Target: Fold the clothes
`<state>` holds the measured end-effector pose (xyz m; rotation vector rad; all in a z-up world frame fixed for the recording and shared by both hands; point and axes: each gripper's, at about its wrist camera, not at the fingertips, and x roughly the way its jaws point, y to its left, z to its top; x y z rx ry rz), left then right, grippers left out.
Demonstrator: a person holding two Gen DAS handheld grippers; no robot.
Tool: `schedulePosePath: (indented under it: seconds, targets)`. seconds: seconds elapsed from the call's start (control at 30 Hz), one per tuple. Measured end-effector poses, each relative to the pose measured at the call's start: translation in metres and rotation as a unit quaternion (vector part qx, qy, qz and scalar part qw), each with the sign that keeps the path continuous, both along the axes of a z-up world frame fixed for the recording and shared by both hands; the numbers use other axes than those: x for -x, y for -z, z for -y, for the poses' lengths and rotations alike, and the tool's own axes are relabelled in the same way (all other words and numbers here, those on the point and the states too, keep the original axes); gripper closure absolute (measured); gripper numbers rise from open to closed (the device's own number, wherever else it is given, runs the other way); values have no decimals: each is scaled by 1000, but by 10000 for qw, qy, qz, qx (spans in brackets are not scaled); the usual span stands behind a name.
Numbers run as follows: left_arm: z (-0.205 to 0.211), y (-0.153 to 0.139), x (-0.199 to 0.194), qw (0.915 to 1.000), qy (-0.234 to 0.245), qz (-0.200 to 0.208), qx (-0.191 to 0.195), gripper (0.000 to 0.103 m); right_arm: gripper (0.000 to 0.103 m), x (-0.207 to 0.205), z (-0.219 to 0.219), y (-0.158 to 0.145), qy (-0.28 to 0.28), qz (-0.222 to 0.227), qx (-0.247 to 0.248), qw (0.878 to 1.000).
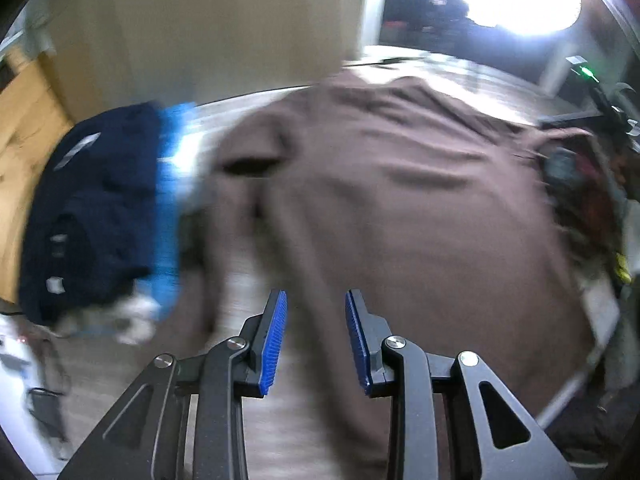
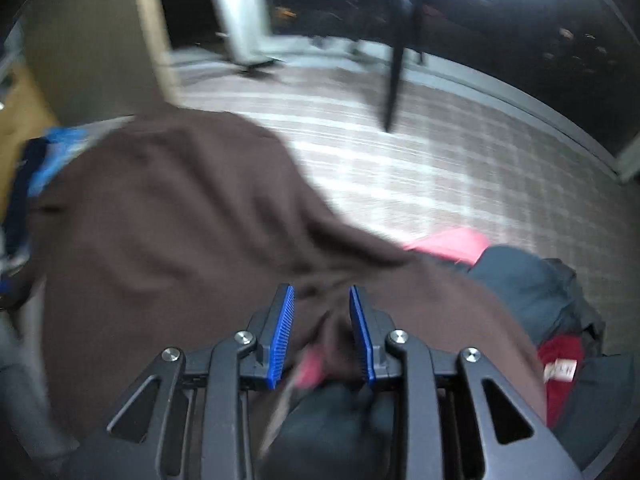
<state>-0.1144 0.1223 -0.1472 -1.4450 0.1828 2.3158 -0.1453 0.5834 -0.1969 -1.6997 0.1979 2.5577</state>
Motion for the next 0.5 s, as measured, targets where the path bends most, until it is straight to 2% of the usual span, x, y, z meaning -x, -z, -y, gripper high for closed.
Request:
schedulePosePath:
  seconds: [0.1, 0.17, 0.23, 0.27, 0.3, 0.33, 0.4, 0.5]
  targets:
    - [-65, 2, -41, 9971, 668, 174, -325, 74, 74, -29, 2, -25, -309, -109, 179, 9993]
    - [-110, 3, -74, 9924, 1124, 225, -458, 72, 74, -46, -13, -42, -357, -298, 452, 9979]
    - [-150, 8, -101, 9876, 1388, 329, -661, 65, 74, -70, -35, -67, -308, -593, 766, 9948]
    - [-169, 13, -113, 9851, 1486, 419, -758, 63, 73, -79, -43, -76, -329, -720, 690, 9945]
    - [-189, 18, -124, 9824, 1584, 510, -854, 62, 69, -81, -44, -77, -446, -687, 381, 9959]
    - [-208, 24, -136, 9793, 1681, 601, -951, 62, 67, -82, -44, -76, -583, -614, 28, 9964]
    - [-246, 40, -155, 9774, 1821, 682, -824, 61, 66, -72, -39, -57, -829, -292, 172, 9960]
    - [-297, 67, -177, 9768, 1982, 725, -359, 61, 66, -42, -22, -6, -1094, 364, 1198, 9861]
